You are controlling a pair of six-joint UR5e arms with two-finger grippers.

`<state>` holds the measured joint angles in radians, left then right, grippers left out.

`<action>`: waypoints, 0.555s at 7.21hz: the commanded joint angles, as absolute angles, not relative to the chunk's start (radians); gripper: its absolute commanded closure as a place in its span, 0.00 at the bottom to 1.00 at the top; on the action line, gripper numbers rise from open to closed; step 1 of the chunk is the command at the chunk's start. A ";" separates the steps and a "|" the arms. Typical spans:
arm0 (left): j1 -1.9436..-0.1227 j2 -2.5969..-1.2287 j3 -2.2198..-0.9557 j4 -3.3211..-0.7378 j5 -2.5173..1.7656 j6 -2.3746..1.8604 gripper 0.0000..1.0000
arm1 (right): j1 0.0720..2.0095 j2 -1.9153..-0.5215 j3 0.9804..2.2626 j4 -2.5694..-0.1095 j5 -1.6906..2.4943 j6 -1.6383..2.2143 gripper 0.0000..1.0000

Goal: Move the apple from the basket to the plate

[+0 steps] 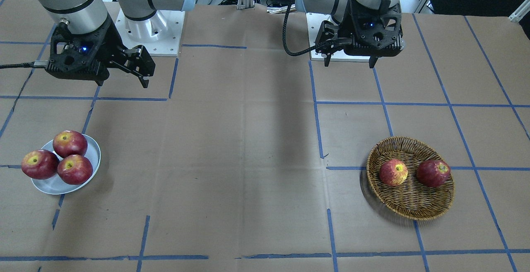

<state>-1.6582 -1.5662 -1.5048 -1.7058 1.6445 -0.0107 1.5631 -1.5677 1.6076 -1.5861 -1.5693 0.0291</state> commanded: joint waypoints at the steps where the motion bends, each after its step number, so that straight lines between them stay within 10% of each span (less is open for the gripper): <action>1: -1.658 -1.566 -1.505 -1.706 1.644 -0.008 0.01 | 1.563 -1.568 1.608 -1.586 -1.569 0.029 0.00; 4: -1.655 -1.566 -1.503 -1.701 1.644 -0.003 0.01 | 1.563 -1.568 1.608 -1.586 -1.569 0.029 0.00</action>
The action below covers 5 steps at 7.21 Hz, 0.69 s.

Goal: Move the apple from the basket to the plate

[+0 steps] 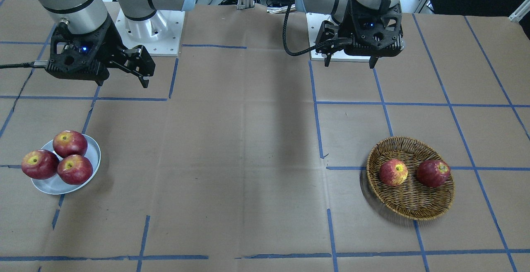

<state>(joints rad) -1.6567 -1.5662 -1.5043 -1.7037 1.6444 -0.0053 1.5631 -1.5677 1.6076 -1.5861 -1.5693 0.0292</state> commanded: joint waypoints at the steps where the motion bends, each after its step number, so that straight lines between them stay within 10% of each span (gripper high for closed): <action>1: -1.655 -1.566 -1.500 -1.703 1.647 -0.003 0.01 | 1.563 -1.568 1.608 -1.586 -1.569 0.029 0.00; 5: -1.655 -1.582 -1.503 -1.695 1.640 0.009 0.01 | 1.563 -1.568 1.608 -1.586 -1.569 0.028 0.00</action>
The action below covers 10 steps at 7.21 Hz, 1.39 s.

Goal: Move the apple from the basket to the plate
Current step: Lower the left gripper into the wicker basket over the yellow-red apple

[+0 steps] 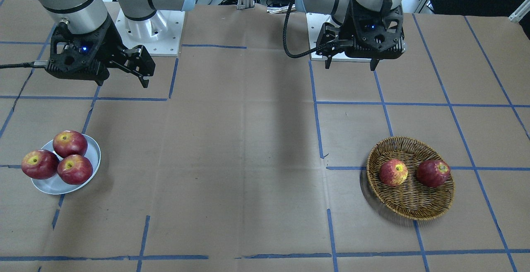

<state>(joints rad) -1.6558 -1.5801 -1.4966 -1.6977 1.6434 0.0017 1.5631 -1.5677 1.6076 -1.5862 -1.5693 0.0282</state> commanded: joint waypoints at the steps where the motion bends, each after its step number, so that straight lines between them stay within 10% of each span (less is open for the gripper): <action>1: -1.652 -1.586 -1.506 -1.692 1.641 0.015 0.01 | 1.563 -1.568 1.608 -1.586 -1.569 0.028 0.00; 6: -1.399 -1.635 -1.846 -1.199 1.637 0.418 0.02 | 1.563 -1.568 1.608 -1.586 -1.571 0.025 0.00; 10: -1.345 -1.874 -1.864 -0.902 1.638 0.607 0.01 | 1.563 -1.568 1.608 -1.586 -1.571 0.025 0.00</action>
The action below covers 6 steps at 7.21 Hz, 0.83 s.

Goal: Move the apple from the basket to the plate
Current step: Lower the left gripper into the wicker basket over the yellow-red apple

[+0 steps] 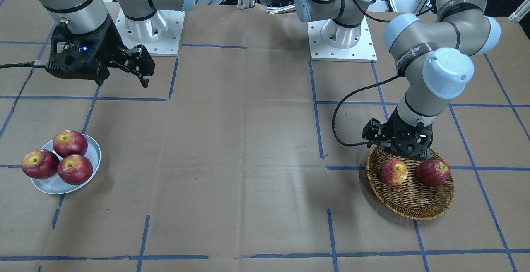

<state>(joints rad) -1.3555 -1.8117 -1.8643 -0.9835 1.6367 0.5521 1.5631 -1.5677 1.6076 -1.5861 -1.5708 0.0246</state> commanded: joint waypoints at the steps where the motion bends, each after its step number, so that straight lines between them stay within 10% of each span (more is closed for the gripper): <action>1: -1.318 -1.902 -1.861 -0.891 1.637 0.650 0.01 | 1.563 -1.568 1.608 -1.586 -1.569 0.025 0.00; 6: -1.289 -1.982 -1.847 -0.862 1.635 0.672 0.01 | 1.563 -1.568 1.608 -1.586 -1.569 0.025 0.00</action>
